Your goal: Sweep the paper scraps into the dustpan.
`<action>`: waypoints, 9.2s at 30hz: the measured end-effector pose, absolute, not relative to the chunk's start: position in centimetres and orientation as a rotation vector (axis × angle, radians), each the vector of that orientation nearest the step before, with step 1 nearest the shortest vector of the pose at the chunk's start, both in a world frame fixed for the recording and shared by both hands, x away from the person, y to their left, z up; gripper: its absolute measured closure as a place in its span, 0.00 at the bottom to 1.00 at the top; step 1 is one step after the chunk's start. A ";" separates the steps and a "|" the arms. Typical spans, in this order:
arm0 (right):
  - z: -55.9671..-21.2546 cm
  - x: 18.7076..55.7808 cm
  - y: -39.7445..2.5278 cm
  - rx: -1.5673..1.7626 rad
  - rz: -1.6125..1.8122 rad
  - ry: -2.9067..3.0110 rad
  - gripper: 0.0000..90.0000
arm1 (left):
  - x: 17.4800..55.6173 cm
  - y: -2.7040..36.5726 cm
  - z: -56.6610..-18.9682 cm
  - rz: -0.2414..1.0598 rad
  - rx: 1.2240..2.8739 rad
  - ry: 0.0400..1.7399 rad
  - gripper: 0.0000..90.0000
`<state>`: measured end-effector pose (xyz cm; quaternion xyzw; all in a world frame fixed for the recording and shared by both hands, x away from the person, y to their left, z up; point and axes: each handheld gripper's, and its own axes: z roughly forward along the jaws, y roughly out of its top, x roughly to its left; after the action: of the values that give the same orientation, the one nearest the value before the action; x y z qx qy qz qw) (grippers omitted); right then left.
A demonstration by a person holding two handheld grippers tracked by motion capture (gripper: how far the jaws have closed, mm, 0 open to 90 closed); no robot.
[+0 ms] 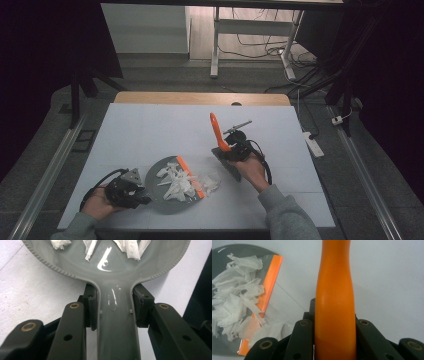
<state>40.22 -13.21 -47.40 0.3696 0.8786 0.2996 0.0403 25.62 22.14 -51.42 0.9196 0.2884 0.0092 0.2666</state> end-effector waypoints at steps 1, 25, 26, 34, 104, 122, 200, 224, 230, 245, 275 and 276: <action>-47.5 40.2 -13.2 1.132 0.911 2.694 0.85 | 25.6 22.1 -51.5 0.023 2.476 0.782 0.69; -48.9 39.6 -10.3 1.108 0.923 2.759 0.86 | 25.5 21.0 -51.2 0.020 2.487 0.777 0.69; -48.9 39.6 -10.2 1.114 0.924 2.759 0.86 | 25.5 20.9 -51.2 0.021 2.488 0.777 0.69; -49.1 39.3 -8.6 1.095 0.935 2.787 0.85 | 25.5 20.8 -51.3 0.018 2.495 0.775 0.69; -49.3 40.1 -2.7 0.950 0.886 2.889 0.85 | 25.9 20.1 -51.7 0.018 2.494 0.810 0.69; -43.8 40.2 -7.6 0.957 1.169 2.778 0.85 | 25.9 20.1 -51.7 0.020 2.490 0.816 0.69; -45.3 40.1 -7.8 0.999 1.200 2.831 0.86 | 26.1 19.7 -51.8 0.031 2.484 0.845 0.69; -46.8 44.1 -10.8 1.146 0.749 2.655 0.86 | 26.1 19.7 -51.8 0.025 2.481 0.846 0.69; -48.7 43.3 -8.3 1.090 0.605 2.792 0.86 | 26.1 19.7 -51.8 0.029 2.479 0.851 0.69; -45.4 38.0 -3.8 0.811 0.921 2.952 0.86 | 25.9 19.8 -52.0 0.043 2.462 0.848 0.69; -45.1 38.6 -12.7 1.004 1.049 2.720 0.86 | 25.8 20.2 -52.1 0.063 2.403 0.872 0.69; -45.1 38.6 -13.1 1.012 1.059 2.712 0.86 | 25.8 20.2 -52.1 0.069 2.401 0.875 0.69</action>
<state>38.57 -13.08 -45.06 0.3283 0.8794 0.3435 0.0296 25.82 20.22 -52.07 0.8993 0.3278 0.0257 0.2883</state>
